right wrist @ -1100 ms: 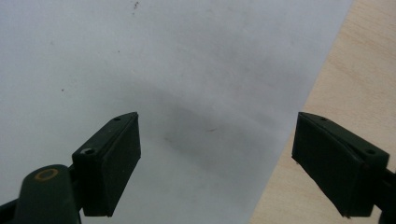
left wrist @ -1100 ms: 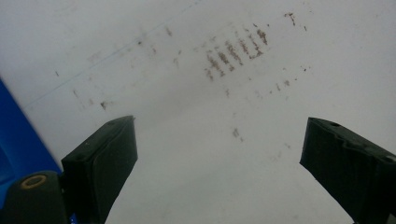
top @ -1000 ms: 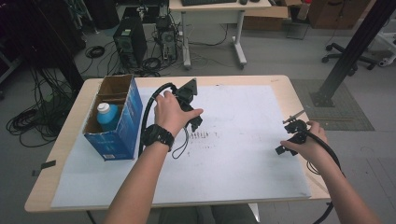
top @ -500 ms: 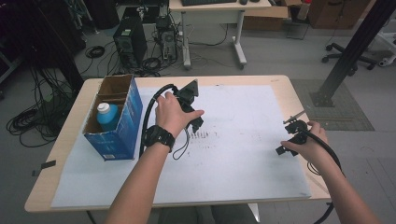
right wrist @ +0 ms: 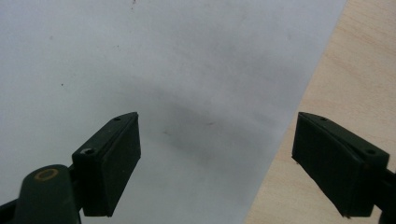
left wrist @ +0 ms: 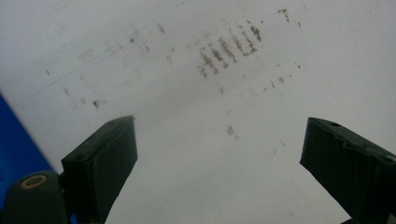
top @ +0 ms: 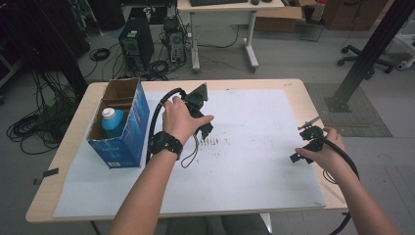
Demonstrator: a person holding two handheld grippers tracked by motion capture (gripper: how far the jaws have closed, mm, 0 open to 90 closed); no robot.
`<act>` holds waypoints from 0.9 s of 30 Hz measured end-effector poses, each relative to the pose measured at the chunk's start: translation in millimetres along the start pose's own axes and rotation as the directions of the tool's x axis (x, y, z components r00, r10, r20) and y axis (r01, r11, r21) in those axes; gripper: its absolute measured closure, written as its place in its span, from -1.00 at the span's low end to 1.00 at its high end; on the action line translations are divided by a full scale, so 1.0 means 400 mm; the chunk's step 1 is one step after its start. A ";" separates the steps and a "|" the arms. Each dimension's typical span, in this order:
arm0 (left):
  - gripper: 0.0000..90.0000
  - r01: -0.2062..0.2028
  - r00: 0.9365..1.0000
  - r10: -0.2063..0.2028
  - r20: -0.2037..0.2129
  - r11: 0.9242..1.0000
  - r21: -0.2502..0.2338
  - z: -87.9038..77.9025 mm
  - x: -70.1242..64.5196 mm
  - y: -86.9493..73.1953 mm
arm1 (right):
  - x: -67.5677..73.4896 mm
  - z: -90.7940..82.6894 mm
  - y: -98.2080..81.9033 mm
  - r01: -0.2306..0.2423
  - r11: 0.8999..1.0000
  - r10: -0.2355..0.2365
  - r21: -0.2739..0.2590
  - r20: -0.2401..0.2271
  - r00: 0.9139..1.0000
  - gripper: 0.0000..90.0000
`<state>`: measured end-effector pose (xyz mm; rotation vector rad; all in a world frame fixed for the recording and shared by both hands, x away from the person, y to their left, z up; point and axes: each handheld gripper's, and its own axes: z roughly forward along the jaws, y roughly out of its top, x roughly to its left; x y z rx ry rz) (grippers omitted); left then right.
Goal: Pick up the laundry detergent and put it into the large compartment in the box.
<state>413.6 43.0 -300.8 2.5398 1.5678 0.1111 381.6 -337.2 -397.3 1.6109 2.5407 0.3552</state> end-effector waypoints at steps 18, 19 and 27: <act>-0.76 0.003 1.000 -0.003 0.003 1.000 0.001 0.000 0.002 -0.002 | 0.002 0.001 0.000 0.004 1.000 -0.004 0.000 0.000 1.000 -0.65; -0.76 0.003 1.000 -0.003 0.003 1.000 0.000 0.000 0.001 -0.002 | 0.002 0.001 -0.001 0.002 1.000 -0.002 0.000 0.000 1.000 -0.65; -0.76 0.000 1.000 0.000 0.003 1.000 0.004 0.002 -0.002 -0.001 | 0.003 0.000 -0.002 0.005 1.000 -0.005 0.000 -0.001 1.000 -0.65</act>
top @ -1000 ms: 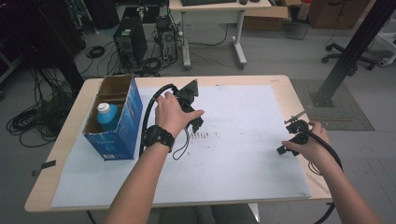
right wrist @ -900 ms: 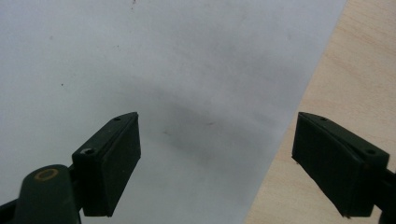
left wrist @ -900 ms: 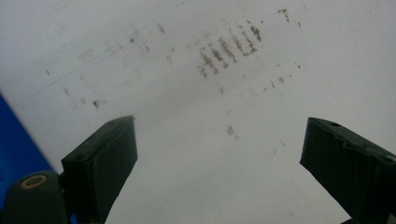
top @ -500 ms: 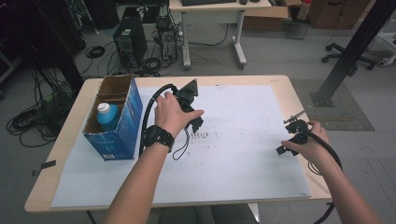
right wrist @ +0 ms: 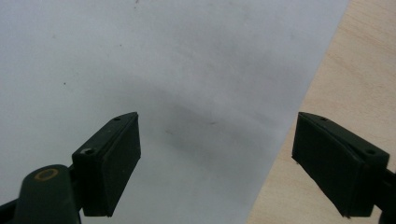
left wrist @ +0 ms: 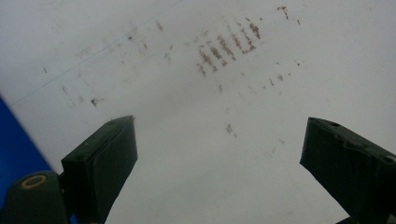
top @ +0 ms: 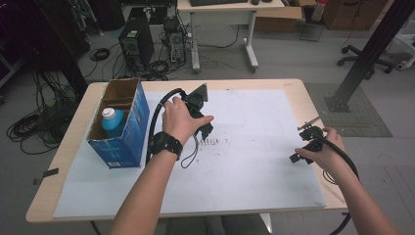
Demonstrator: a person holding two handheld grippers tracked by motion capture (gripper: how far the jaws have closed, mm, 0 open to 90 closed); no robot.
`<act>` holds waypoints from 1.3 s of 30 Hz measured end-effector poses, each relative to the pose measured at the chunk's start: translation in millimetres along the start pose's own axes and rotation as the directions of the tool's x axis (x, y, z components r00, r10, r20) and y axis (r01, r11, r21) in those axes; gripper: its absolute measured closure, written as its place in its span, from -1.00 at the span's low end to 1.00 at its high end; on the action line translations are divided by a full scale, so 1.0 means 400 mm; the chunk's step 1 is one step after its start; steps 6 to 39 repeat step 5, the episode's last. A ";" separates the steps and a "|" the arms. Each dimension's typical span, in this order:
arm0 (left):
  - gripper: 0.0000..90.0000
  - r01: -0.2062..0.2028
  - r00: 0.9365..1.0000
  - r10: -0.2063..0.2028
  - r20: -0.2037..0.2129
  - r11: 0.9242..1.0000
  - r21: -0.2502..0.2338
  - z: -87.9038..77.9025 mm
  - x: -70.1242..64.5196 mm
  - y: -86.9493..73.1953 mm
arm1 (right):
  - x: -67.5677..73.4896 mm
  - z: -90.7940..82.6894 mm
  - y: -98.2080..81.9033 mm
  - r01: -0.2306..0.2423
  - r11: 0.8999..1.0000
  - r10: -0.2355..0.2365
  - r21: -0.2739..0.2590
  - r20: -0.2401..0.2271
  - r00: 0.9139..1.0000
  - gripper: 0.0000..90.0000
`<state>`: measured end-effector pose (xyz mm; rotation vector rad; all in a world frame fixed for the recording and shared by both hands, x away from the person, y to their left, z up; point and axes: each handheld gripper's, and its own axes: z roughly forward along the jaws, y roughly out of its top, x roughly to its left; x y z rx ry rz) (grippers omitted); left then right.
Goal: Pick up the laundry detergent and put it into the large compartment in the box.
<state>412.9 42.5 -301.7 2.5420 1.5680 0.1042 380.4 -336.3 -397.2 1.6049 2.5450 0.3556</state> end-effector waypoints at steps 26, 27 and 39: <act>-0.75 -0.001 1.000 0.001 -0.001 1.000 -0.002 -0.002 0.002 -0.001 | -0.001 -0.001 -0.001 -0.004 1.000 0.004 -0.001 0.001 1.000 -0.65; -0.75 -0.001 1.000 0.001 -0.001 1.000 -0.002 -0.002 0.002 -0.001 | -0.001 -0.001 -0.001 -0.004 1.000 0.004 -0.001 0.001 1.000 -0.65; -0.75 -0.001 1.000 0.001 -0.001 1.000 -0.002 -0.002 0.002 -0.001 | -0.001 -0.001 -0.001 -0.004 1.000 0.004 -0.001 0.001 1.000 -0.65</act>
